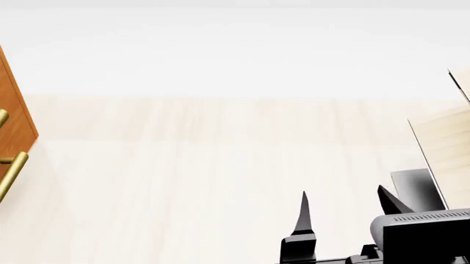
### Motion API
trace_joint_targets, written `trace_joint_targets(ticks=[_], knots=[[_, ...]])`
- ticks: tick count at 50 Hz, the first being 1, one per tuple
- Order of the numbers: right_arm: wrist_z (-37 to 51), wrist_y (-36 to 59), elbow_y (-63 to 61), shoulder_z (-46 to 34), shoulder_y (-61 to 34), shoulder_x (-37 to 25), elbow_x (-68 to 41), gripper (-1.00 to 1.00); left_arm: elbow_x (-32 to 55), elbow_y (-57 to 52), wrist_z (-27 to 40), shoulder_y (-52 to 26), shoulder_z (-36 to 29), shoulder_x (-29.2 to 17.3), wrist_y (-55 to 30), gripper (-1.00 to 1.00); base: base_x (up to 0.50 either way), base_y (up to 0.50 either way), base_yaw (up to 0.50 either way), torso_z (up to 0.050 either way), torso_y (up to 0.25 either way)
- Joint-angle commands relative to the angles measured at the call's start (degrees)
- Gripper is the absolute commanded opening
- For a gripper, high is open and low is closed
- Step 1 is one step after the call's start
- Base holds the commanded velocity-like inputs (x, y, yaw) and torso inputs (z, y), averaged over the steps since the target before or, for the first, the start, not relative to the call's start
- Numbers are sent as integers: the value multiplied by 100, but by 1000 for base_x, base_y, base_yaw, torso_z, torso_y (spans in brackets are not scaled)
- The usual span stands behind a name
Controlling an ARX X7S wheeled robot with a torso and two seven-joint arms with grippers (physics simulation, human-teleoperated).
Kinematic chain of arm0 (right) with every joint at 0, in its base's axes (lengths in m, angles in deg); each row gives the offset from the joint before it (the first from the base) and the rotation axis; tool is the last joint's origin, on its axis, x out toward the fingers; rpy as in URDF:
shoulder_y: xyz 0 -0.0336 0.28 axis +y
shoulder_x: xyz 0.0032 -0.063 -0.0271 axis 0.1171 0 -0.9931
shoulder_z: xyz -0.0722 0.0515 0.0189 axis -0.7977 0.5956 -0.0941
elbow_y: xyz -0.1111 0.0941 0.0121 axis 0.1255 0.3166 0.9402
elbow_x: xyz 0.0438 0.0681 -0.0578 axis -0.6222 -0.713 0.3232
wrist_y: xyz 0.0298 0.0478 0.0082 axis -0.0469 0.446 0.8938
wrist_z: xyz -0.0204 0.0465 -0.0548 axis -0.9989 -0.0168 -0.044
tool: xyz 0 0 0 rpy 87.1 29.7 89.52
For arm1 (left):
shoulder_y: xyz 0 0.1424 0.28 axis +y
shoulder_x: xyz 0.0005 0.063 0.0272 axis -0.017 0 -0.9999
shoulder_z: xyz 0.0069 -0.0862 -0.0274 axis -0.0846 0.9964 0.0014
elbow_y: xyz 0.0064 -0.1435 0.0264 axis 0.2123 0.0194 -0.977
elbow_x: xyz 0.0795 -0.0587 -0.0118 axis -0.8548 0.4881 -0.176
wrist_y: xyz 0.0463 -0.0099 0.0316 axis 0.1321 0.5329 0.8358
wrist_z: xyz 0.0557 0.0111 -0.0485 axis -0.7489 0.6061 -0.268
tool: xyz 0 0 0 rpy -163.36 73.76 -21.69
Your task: Close the top drawer of the cabinet and put the bowl on top of it.
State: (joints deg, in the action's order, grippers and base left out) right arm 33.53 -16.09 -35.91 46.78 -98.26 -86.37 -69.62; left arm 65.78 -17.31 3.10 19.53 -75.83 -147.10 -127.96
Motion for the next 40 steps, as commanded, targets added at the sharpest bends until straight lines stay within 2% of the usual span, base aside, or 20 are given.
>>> trace_joint_targets(ticks=[1,8,13,25,34,40], knots=[[-37,-1,39,-39,-18,45,19,100,502,-1123,33,1013,615,-355,-146,100,0,0,0,0,0],[-73,-21,63,-86,-6,91,83,100,526,-1865,-178,2266,1603,-430,-158,100,0,0,0,0,0],[-68,-72,68,-77,81,85,112,100,566,-2230,-151,2751,2015,-377,-237,100,0,0,0,0,0],[-111,-119,122,-91,117,118,142,100,893,-3093,22,3225,2691,-421,-502,100,0,0,0,0,0],[-165,-240,195,-54,260,92,205,100,1086,-4010,4,3772,3291,-280,-989,100,0,0,0,0,0],[-128,-232,140,-29,259,69,160,100,1000,-4213,-30,4064,3608,-37,-1181,100,0,0,0,0,0]])
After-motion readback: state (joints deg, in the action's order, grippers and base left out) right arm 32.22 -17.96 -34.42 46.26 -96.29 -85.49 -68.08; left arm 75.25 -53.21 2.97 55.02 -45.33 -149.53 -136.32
